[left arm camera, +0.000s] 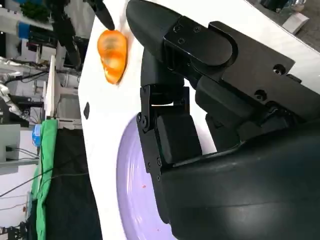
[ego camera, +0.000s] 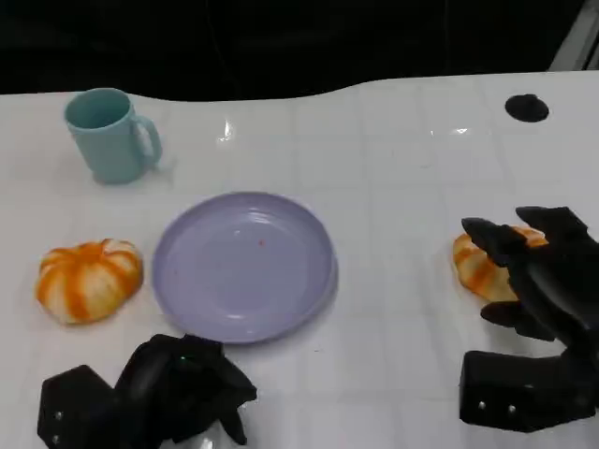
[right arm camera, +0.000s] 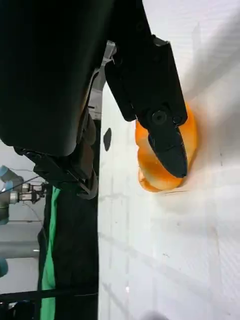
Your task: Grasp the bread from the table and place it into the plate.
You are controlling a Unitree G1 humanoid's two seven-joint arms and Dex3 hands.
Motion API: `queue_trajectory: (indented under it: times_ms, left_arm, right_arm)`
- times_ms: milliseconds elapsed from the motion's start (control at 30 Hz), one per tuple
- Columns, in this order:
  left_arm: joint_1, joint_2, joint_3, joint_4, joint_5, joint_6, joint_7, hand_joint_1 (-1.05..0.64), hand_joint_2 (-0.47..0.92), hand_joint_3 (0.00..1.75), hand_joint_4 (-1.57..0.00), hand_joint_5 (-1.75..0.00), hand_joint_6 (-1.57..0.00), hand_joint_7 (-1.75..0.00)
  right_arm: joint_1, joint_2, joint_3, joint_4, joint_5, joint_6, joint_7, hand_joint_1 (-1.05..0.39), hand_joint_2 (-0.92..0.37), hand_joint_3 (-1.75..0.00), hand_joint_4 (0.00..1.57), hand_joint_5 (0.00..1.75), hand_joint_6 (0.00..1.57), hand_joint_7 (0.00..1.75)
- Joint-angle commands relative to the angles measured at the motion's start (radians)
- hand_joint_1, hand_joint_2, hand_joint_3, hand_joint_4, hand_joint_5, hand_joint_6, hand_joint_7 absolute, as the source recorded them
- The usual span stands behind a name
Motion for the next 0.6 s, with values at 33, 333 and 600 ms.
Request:
queue_trajectory:
  times_ms: [33, 333, 600]
  left_arm:
    - [0.007, 0.011, 0.004, -0.003, 0.004, -0.01, 0.003, -1.05, 0.82, 0.0, -1.44, -1.03, -1.53, -0.59]
    - [0.011, 0.006, 0.003, -0.014, 0.001, 0.003, 0.009, -1.05, 0.81, 0.0, -1.44, -1.04, -1.53, -0.59]
    - [0.01, 0.01, 0.005, -0.004, 0.004, -0.01, 0.005, -1.05, 0.82, 0.01, -1.44, -1.04, -1.52, -0.59]
  right_arm:
    - [-0.046, -0.014, 0.035, 0.087, -0.003, 0.022, -0.032, -0.5, -0.84, 0.0, 0.01, 0.44, 0.31, 0.01]
    - [-0.14, 0.013, 0.098, 0.263, 0.017, 0.059, -0.069, -0.51, -0.85, 0.0, 0.02, 0.45, 0.33, 0.01]
    - [-0.228, 0.033, 0.133, 0.414, 0.053, 0.053, -0.104, -0.51, -0.87, -0.01, 0.05, 0.42, 0.33, 0.01]
